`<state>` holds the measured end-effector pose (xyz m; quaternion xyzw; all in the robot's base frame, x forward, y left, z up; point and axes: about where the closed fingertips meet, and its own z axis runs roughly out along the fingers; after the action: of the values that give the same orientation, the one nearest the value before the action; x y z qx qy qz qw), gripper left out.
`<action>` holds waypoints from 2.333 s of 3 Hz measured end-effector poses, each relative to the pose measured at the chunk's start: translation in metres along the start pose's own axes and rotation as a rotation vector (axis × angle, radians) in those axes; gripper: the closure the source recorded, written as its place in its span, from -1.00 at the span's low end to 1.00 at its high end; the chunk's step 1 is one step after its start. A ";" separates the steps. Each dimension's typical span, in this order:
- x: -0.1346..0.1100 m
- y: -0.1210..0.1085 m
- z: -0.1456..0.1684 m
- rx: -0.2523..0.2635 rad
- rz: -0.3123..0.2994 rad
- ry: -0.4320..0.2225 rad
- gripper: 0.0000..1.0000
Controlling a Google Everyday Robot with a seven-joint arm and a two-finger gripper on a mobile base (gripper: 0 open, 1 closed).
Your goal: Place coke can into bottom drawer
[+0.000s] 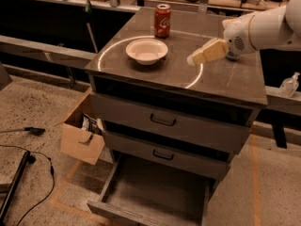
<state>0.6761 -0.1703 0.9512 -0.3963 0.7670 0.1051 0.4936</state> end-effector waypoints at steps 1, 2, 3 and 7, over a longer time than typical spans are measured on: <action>0.002 -0.009 0.031 0.049 0.016 -0.038 -1.00; -0.003 -0.027 0.057 0.111 0.033 -0.085 -1.00; -0.011 -0.047 0.078 0.164 0.075 -0.114 -1.00; -0.039 -0.101 0.176 0.333 0.232 -0.235 -1.00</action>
Offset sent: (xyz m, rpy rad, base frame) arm 0.1083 0.0181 -0.0186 0.1082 -0.1707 -0.1626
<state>0.8741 -0.1202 0.9203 -0.2039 0.7514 0.0785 0.6226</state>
